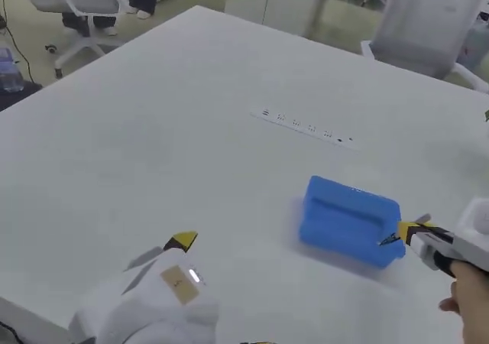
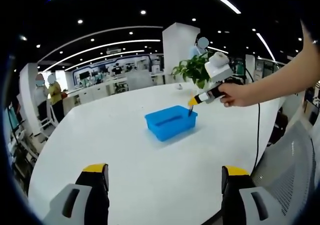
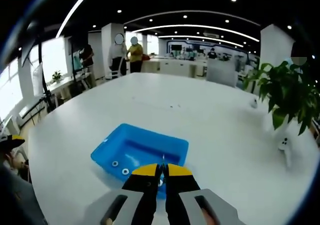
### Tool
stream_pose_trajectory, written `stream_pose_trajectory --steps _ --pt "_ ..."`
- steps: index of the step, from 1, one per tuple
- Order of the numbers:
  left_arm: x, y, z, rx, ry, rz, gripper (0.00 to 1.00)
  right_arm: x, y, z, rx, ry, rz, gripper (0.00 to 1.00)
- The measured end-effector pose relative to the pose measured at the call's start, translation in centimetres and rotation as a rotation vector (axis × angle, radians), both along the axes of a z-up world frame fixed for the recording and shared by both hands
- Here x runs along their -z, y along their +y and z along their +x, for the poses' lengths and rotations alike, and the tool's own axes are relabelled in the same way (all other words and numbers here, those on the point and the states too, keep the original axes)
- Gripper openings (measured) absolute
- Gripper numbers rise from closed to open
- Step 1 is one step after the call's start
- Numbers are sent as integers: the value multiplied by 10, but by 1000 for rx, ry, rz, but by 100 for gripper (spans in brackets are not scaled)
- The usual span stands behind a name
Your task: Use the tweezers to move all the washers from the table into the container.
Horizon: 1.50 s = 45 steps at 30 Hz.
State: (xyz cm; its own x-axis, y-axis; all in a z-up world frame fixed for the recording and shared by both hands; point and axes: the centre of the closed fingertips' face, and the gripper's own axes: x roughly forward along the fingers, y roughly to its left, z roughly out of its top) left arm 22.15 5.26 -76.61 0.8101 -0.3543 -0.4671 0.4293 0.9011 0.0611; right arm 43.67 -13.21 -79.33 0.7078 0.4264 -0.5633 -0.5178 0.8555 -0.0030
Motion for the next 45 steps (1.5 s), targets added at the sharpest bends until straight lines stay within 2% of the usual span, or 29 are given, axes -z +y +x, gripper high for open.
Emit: stream_pose_trajectory --steps 2,8,11,13,14,17,20,22,25,27,28,29,32,34,35,36,37,38,39,41,42,45 --pt "1 0 0 -2 5 2 96 3 0 0 3 3 -9 1" --pt "-2 2 1 -9 -11 5 97 9 1 -2 12 13 -13 1" --pt "0 2 1 -12 4 -8 96 12 3 -2 12 20 -14 1" --pt "0 2 1 -13 -1 -2 95 13 5 -3 6 17 -28 1" --pt "1 2 0 -12 5 4 95 11 5 -3 2 -1 -32 1" --pt "1 2 0 -9 2 7 95 11 5 -3 -13 1 -48 1" --pt "1 3 0 -15 6 4 95 11 4 -3 -10 12 -34 1" --pt "0 5 0 -24 0 4 94 10 3 -3 -7 19 -30 1" --pt "1 8 1 -37 6 9 92 0 1 -1 -3 -11 -29 1" --pt "-1 8 1 -40 0 0 92 -10 1 -3 0 -27 -6 1" --pt "-4 7 2 -39 -10 -24 92 -18 4 -6 1 -36 22 1" --pt "-5 8 2 -40 -8 -29 92 -23 6 -9 -2 -41 43 1" --pt "-3 9 2 -44 -1 -22 89 -37 13 -24 -39 -64 62 1" --pt "-10 6 2 -28 -30 -34 86 -43 17 -34 -61 -69 70 1" --pt "-18 4 3 -24 -66 -60 85 -46 25 -44 -98 -64 86 1" --pt "-21 4 2 -22 -71 -58 86 -45 29 -52 -147 -57 84 1" --pt "-21 3 2 -14 -69 -61 86 -46 30 -56 -161 -62 81 1" --pt "-22 0 2 -3 -60 -70 87 -48 32 -62 -175 -65 82 1" --pt "-24 -2 3 0 -59 -84 87 -52 40 -73 -219 -64 94 1" --pt "-32 -5 5 3 -63 -97 85 -54 51 -94 -294 -28 116 1" --pt "-35 -7 7 5 -67 -94 83 -54 53 -101 -321 -21 107 1" --pt "-46 -17 11 57 -96 -65 85 -57 52 -115 -344 -66 65 1"
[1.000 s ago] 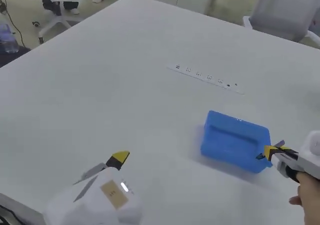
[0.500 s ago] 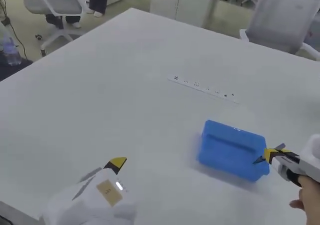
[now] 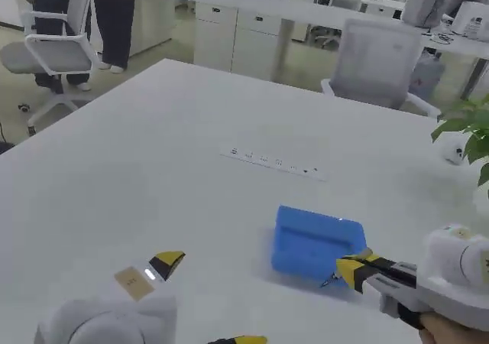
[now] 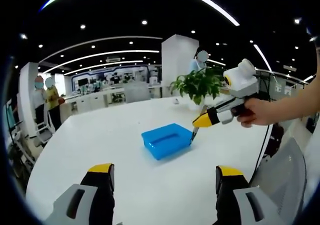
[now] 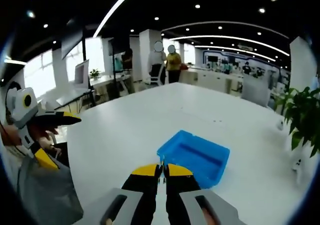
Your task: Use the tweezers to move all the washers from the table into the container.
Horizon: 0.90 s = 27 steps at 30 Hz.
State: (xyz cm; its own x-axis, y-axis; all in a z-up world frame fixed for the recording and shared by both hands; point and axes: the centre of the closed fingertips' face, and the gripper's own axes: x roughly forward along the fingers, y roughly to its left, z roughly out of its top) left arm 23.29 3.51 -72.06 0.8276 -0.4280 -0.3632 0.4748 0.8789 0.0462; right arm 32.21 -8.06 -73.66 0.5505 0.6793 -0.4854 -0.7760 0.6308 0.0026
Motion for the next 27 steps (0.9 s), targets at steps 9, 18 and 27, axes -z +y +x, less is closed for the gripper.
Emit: stream_pose_trajectory --steps 9,18,27 --pt "-7 -33 -2 98 1 45 93 -1 -9 -38 -61 26 3 1" --pt "-17 -57 3 168 -17 39 92 7 4 -79 -209 55 -33 1" --pt "-33 -86 -3 337 11 4 68 8 16 -97 -330 30 -125 1"
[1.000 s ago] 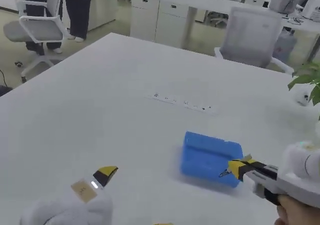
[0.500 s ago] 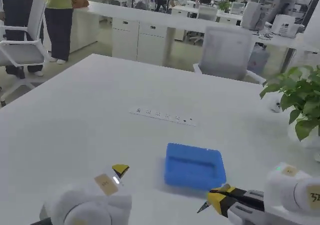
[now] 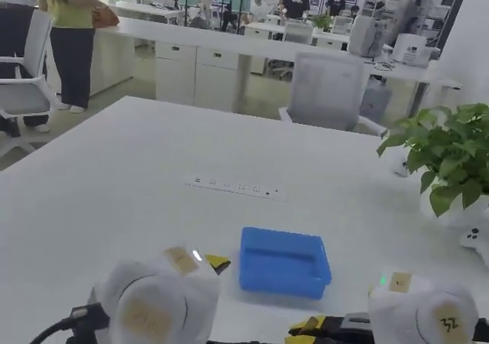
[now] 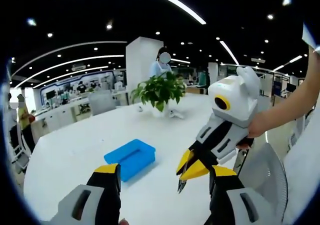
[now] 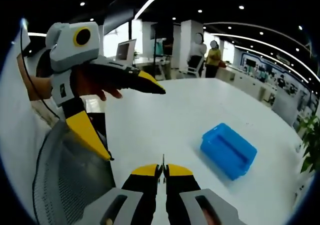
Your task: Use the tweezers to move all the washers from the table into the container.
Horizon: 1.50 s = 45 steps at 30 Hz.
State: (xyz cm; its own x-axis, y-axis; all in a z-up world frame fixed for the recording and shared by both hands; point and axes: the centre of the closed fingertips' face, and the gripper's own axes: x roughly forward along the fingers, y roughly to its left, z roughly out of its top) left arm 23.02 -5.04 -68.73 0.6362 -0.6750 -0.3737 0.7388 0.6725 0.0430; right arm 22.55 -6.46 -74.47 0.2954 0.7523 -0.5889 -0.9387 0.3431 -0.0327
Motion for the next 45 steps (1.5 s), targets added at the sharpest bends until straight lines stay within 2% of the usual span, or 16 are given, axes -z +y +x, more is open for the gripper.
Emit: stream_pose_trajectory --steps 4,7,9,13,17,20,23,28,31,33,35,37,39,41,43,45 --pt "-3 -7 -4 68 -13 14 41 0 3 -5 -48 -5 -34 1" --pt "2 -16 -13 136 28 2 33 4 5 -15 -119 13 -66 1" --pt "5 -19 -16 171 25 17 23 8 7 -23 -178 30 -85 1" --pt "17 -28 -32 291 112 30 14 15 9 -30 -249 46 -130 1" --pt "25 -29 -33 338 109 73 5 20 12 -33 -296 26 -175 1" --pt "27 -32 -32 357 115 92 4 25 12 -35 -326 19 -202 1" --pt "34 -33 -33 414 71 170 0 31 11 -35 -339 27 -219 1" --pt "44 -37 -32 450 54 209 0 41 3 -30 -332 41 -240 1" --pt "51 -36 -26 439 68 219 0 46 -2 -22 -305 53 -256 2" --pt "58 -37 -21 445 55 233 0 51 -4 -15 -274 73 -265 2" --pt "64 -37 -13 434 55 232 0 58 -5 -7 -255 58 -285 2" --pt "72 -37 -8 426 67 239 0 68 -7 -2 -257 39 -308 2" --pt "84 -35 -3 423 100 258 0 77 -8 2 -247 46 -315 2" --pt "90 -36 -1 425 97 262 0 82 -9 7 -240 44 -328 3" --pt "95 -35 3 436 72 294 0 84 -11 13 -227 23 -351 3" --pt "99 -34 7 440 80 299 0 88 -12 16 -229 16 -366 3"
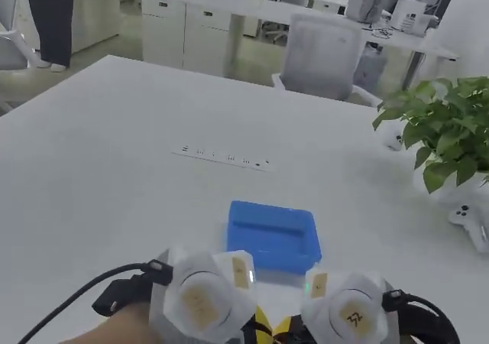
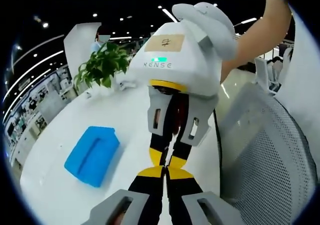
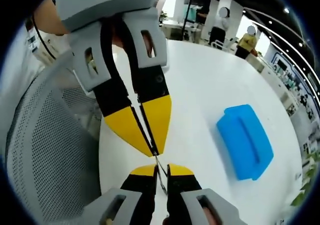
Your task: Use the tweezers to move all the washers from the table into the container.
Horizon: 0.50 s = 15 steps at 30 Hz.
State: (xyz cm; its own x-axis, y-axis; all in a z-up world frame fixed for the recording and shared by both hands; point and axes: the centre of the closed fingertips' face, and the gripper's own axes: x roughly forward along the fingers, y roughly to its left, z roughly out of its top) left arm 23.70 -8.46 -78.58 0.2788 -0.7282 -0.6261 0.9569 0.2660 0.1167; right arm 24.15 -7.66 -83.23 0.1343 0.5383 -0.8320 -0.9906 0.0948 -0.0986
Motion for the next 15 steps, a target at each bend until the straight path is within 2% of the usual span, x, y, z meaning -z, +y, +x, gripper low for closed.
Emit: stream_pose_trajectory --steps 4,10,12,13,15 --pt "11 3 7 -9 20 11 0 8 -2 8 -1 -27 -31 3" --pt "32 9 11 -46 67 37 0 23 -3 15 40 -8 -65 5" --pt "36 11 10 -51 79 41 0 27 -2 15 57 15 -61 6" --pt "39 12 10 -53 84 43 0 30 -3 14 89 41 -58 7" --pt "46 15 10 -52 84 58 0 31 -1 15 104 52 -42 8"
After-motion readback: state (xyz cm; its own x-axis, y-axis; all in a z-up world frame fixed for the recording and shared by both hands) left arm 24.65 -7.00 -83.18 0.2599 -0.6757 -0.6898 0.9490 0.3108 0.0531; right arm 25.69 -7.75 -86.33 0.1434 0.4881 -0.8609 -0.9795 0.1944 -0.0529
